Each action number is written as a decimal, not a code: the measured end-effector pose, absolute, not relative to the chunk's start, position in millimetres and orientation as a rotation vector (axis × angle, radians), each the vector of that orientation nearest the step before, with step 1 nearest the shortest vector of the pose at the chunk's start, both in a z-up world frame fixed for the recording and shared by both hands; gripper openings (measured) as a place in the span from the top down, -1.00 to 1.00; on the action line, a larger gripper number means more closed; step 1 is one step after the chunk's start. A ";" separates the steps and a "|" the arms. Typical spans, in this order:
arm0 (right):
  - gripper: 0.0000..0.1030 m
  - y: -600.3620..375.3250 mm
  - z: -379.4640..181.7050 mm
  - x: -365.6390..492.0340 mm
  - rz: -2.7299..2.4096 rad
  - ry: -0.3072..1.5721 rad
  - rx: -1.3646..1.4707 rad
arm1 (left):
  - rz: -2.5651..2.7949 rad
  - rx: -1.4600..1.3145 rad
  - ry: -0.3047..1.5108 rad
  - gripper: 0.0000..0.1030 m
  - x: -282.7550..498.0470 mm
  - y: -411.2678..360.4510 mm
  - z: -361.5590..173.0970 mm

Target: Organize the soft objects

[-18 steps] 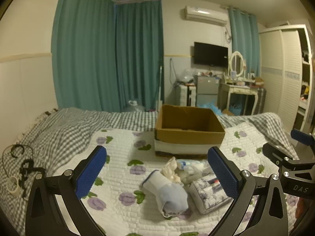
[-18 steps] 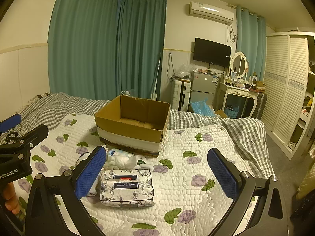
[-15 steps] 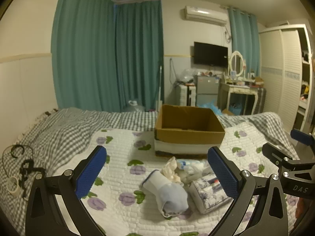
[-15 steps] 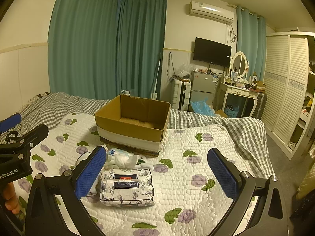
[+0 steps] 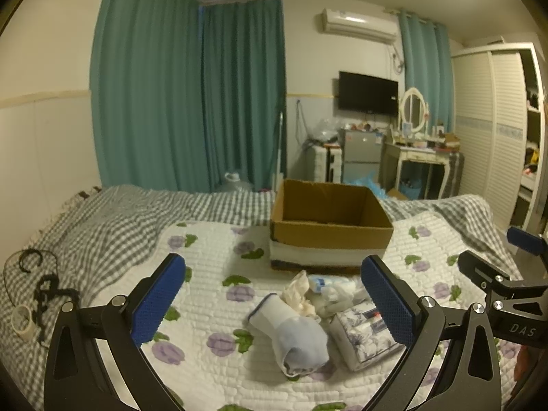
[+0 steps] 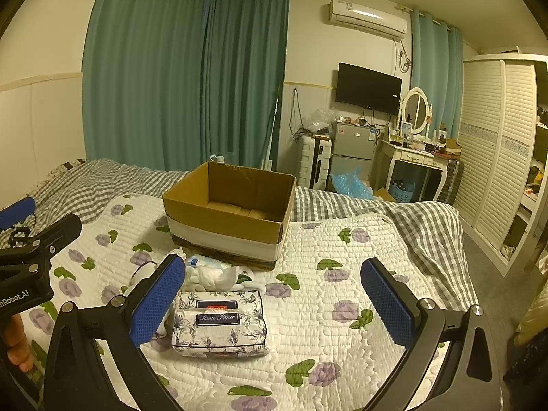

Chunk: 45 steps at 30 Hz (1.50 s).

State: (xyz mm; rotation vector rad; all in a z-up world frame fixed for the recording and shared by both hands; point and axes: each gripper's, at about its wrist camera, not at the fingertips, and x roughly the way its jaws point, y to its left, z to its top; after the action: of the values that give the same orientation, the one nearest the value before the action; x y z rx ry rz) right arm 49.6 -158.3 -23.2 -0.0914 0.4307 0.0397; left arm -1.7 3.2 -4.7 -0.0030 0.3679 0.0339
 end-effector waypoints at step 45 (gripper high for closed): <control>-1.00 -159.6 -22.8 50.6 0.036 0.444 -0.100 | 0.025 0.003 0.365 -1.00 -3.4 5.8 -3.3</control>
State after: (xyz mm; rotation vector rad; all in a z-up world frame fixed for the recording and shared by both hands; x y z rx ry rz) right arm 50.6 -159.6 -22.8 -0.0997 0.4438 0.0357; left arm -3.4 5.8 -3.3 0.0032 0.3648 0.0245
